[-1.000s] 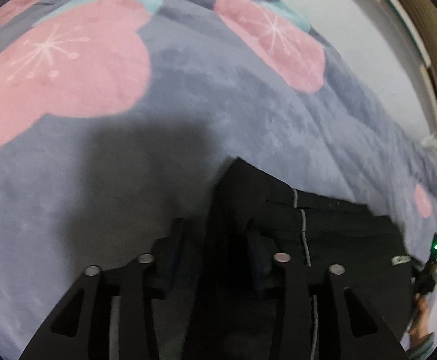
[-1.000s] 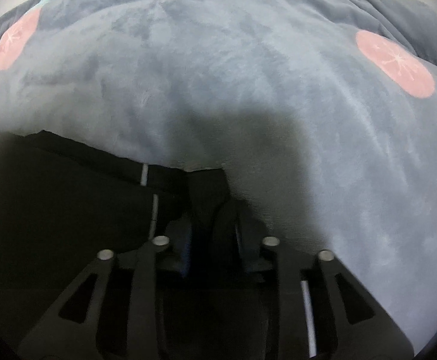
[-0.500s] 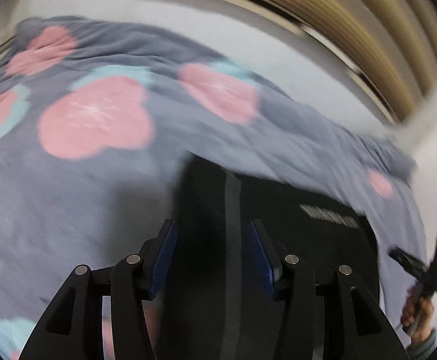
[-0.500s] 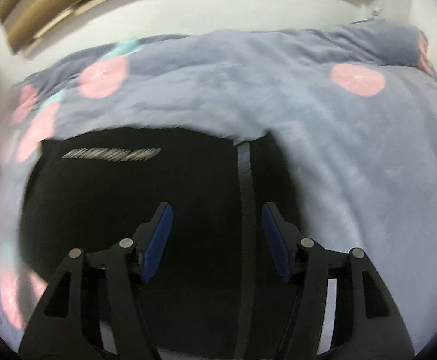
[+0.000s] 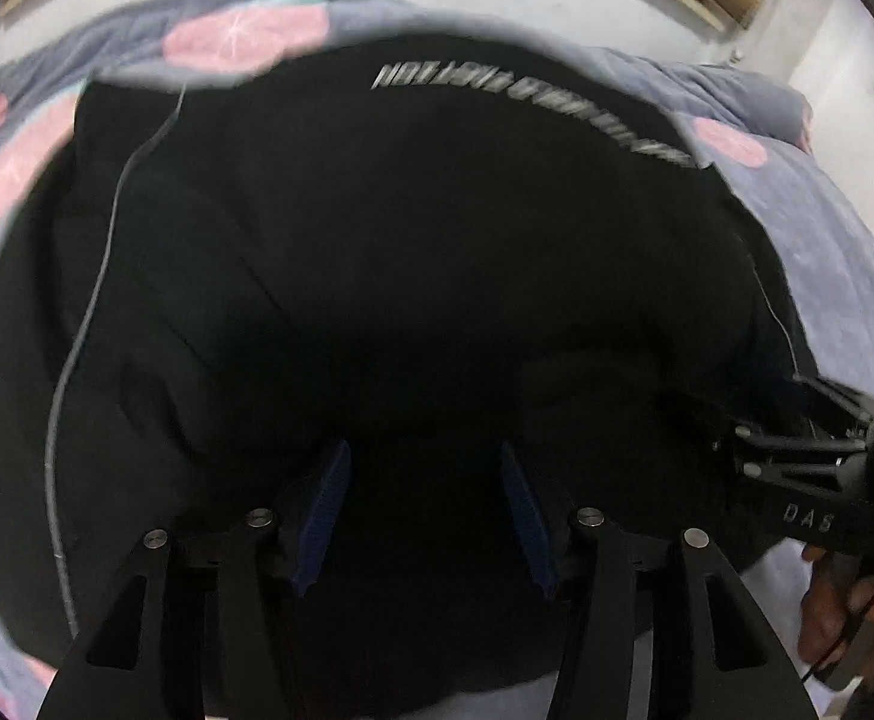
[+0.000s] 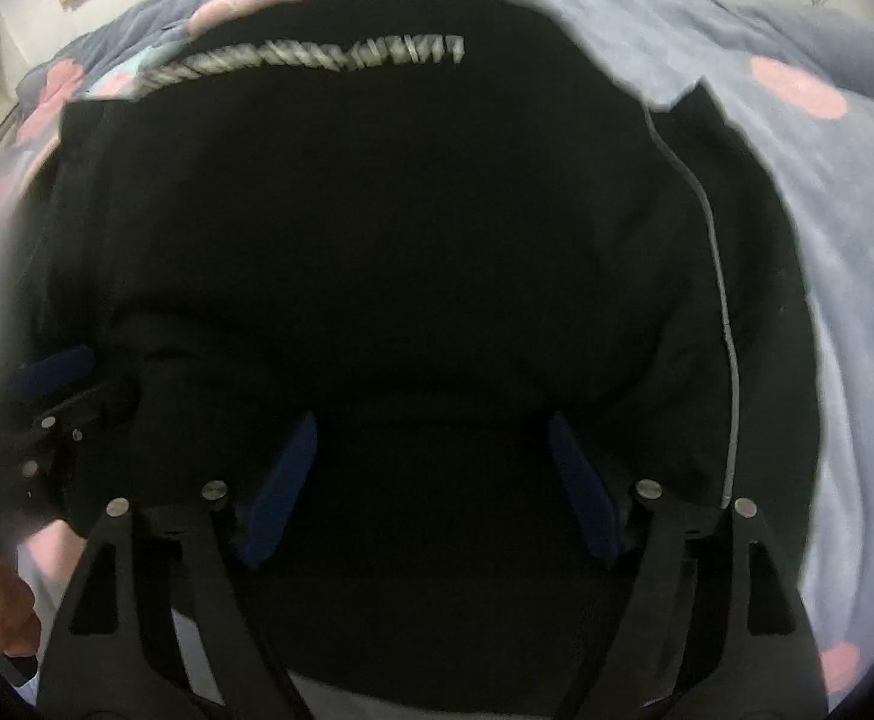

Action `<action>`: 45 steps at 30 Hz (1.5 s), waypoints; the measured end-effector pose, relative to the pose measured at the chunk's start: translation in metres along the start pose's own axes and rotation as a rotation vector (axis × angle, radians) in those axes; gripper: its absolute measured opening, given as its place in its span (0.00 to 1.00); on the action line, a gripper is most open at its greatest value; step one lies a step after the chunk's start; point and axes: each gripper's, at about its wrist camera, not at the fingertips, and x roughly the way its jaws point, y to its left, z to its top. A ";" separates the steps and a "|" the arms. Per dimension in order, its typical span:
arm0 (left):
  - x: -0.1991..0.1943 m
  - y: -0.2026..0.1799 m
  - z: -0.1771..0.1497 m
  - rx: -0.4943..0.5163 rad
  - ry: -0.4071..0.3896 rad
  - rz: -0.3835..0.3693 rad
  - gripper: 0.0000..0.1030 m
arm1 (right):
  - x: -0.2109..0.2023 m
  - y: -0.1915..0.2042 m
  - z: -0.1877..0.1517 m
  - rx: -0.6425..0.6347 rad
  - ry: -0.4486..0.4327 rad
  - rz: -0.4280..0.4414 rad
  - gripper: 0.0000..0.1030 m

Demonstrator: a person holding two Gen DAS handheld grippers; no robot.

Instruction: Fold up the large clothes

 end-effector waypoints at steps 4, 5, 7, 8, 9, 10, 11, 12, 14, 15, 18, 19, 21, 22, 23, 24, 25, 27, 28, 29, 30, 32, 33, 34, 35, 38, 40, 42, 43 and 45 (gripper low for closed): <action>0.005 -0.001 0.000 0.023 -0.023 0.020 0.54 | 0.006 0.001 0.002 -0.017 -0.017 -0.023 0.79; 0.003 -0.001 -0.001 0.022 -0.025 0.018 0.54 | 0.007 -0.001 0.004 -0.015 -0.009 -0.017 0.79; -0.002 0.001 0.002 0.005 -0.015 0.001 0.54 | 0.001 -0.005 0.011 -0.008 0.017 -0.002 0.78; -0.010 0.002 0.007 -0.004 -0.008 -0.017 0.54 | -0.006 -0.007 0.016 -0.001 0.020 0.011 0.75; -0.018 0.004 0.012 -0.010 -0.013 -0.036 0.54 | -0.016 -0.010 0.022 0.001 0.008 0.029 0.71; -0.030 0.005 0.020 -0.018 -0.034 -0.064 0.54 | -0.024 -0.011 0.027 0.000 -0.007 0.043 0.69; -0.041 0.007 0.030 -0.024 -0.063 -0.074 0.54 | -0.036 -0.013 0.036 -0.001 -0.042 0.058 0.69; -0.050 0.008 0.039 -0.031 -0.094 -0.076 0.54 | -0.045 -0.015 0.046 0.000 -0.073 0.056 0.70; -0.061 0.010 0.064 -0.052 -0.134 -0.084 0.54 | -0.052 -0.019 0.071 0.001 -0.114 0.045 0.70; -0.061 0.012 0.077 -0.070 -0.140 -0.095 0.54 | -0.049 -0.020 0.084 0.004 -0.118 0.047 0.70; -0.031 0.020 0.105 -0.112 -0.067 -0.032 0.54 | -0.016 -0.019 0.115 0.026 -0.069 0.047 0.70; -0.009 0.025 0.110 -0.131 -0.005 -0.004 0.54 | 0.002 -0.019 0.121 0.039 -0.025 0.054 0.71; 0.023 0.035 0.112 -0.140 0.079 0.014 0.56 | 0.029 -0.019 0.126 0.039 0.038 0.041 0.75; 0.033 0.038 0.111 -0.135 0.094 0.021 0.57 | 0.040 -0.019 0.124 0.029 0.062 0.029 0.76; 0.037 0.037 0.111 -0.129 0.100 0.030 0.58 | 0.051 -0.019 0.124 0.017 0.075 0.014 0.79; 0.043 0.038 0.110 -0.114 0.103 0.046 0.58 | 0.051 -0.012 0.115 0.011 0.076 0.005 0.81; 0.046 0.034 0.109 -0.101 0.102 0.061 0.60 | 0.053 -0.013 0.115 0.002 0.075 -0.006 0.82; 0.050 0.025 0.105 -0.080 0.095 0.091 0.61 | 0.057 -0.016 0.118 0.001 0.072 -0.012 0.84; 0.048 0.023 0.105 -0.077 0.088 0.096 0.61 | 0.057 -0.018 0.119 0.001 0.074 -0.008 0.85; 0.045 0.023 0.106 -0.078 0.082 0.093 0.61 | 0.055 -0.019 0.119 0.003 0.074 -0.002 0.85; 0.037 0.024 0.105 -0.082 0.070 0.081 0.61 | 0.050 -0.023 0.119 0.011 0.068 0.012 0.84; 0.017 0.026 0.103 -0.097 0.043 0.056 0.61 | 0.028 -0.026 0.115 0.023 0.034 0.037 0.79; 0.003 0.026 0.101 -0.106 0.018 0.036 0.61 | 0.016 -0.028 0.112 0.024 0.018 0.049 0.75; -0.017 0.027 0.093 -0.111 -0.011 0.017 0.61 | 0.001 -0.030 0.105 0.026 -0.003 0.064 0.75; -0.031 0.026 0.087 -0.114 -0.031 0.013 0.61 | -0.018 -0.033 0.096 0.031 -0.031 0.085 0.75; -0.079 0.028 0.056 -0.130 -0.111 0.016 0.61 | -0.057 -0.035 0.058 0.043 -0.070 0.095 0.75; -0.091 0.033 0.031 -0.164 -0.119 0.037 0.61 | -0.063 -0.036 0.040 0.046 -0.062 0.099 0.75; -0.080 0.040 0.014 -0.195 -0.079 0.075 0.61 | -0.053 -0.030 0.017 0.035 -0.021 0.062 0.74; -0.067 0.048 0.004 -0.229 -0.030 0.091 0.61 | -0.045 -0.028 0.010 0.031 0.004 0.046 0.72; -0.046 0.062 -0.012 -0.283 0.020 0.114 0.61 | -0.026 -0.032 -0.004 0.073 0.052 0.048 0.72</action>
